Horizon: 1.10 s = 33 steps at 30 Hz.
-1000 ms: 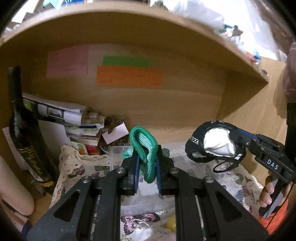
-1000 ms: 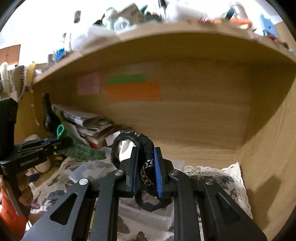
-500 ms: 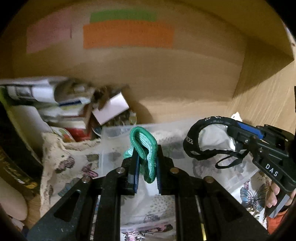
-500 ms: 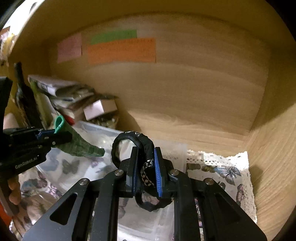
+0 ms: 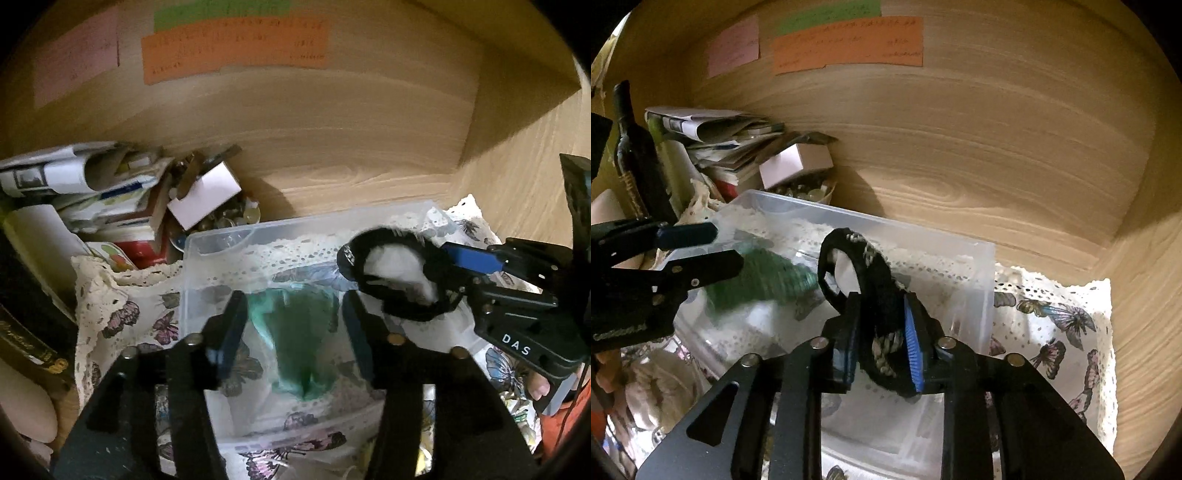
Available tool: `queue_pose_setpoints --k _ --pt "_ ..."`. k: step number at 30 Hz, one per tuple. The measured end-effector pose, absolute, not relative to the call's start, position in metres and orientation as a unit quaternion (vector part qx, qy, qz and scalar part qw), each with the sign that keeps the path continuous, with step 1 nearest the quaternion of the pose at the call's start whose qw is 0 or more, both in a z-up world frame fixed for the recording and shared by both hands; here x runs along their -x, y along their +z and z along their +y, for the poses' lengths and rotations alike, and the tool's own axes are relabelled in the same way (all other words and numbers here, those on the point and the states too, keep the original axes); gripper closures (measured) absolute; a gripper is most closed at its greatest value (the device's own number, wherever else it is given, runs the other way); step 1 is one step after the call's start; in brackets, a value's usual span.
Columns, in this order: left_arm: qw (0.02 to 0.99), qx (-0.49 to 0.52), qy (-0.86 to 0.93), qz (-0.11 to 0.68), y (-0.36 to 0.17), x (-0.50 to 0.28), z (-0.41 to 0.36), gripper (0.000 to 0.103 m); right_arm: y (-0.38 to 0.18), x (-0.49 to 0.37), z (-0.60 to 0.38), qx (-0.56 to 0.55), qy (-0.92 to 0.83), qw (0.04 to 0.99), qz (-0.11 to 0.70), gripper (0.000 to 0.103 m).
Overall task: Organize soft objects
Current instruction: 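Open the left gripper over the box while the right gripper releases the black item inside, then grasp the white drawstring pouch with the left gripper while the right gripper grasps the floral scrunchie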
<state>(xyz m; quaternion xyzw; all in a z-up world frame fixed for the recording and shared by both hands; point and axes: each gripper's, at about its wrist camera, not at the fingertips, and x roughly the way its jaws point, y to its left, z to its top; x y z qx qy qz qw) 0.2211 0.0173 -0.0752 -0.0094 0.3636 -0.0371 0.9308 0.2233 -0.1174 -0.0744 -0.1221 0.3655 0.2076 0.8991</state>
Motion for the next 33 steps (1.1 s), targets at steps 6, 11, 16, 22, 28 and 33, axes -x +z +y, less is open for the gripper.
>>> queue_pose_setpoints --k 6,11,16,22,28,33 --pt "0.941 0.02 -0.037 0.336 -0.057 -0.201 0.023 0.035 -0.055 -0.205 -0.122 0.117 0.207 0.915 0.327 0.042" --pt "0.952 0.03 -0.037 0.301 -0.036 -0.174 0.03 0.021 -0.033 -0.179 -0.127 0.109 0.213 0.929 0.284 0.019" --pt "0.965 0.036 -0.028 0.259 -0.018 -0.142 0.032 0.001 -0.016 -0.155 -0.132 0.097 0.224 0.936 0.253 0.006" --pt "0.972 0.03 -0.014 0.233 -0.015 -0.109 0.031 0.0 -0.007 -0.121 -0.141 0.104 0.223 0.946 0.213 0.0" --pt "0.966 0.038 -0.014 0.254 -0.035 -0.097 0.035 0.0 -0.022 -0.097 -0.144 0.127 0.21 0.946 0.213 0.0" --pt "0.958 0.03 -0.013 0.286 -0.062 -0.094 0.032 0.0 -0.044 -0.088 -0.156 0.121 0.206 0.941 0.242 0.0"
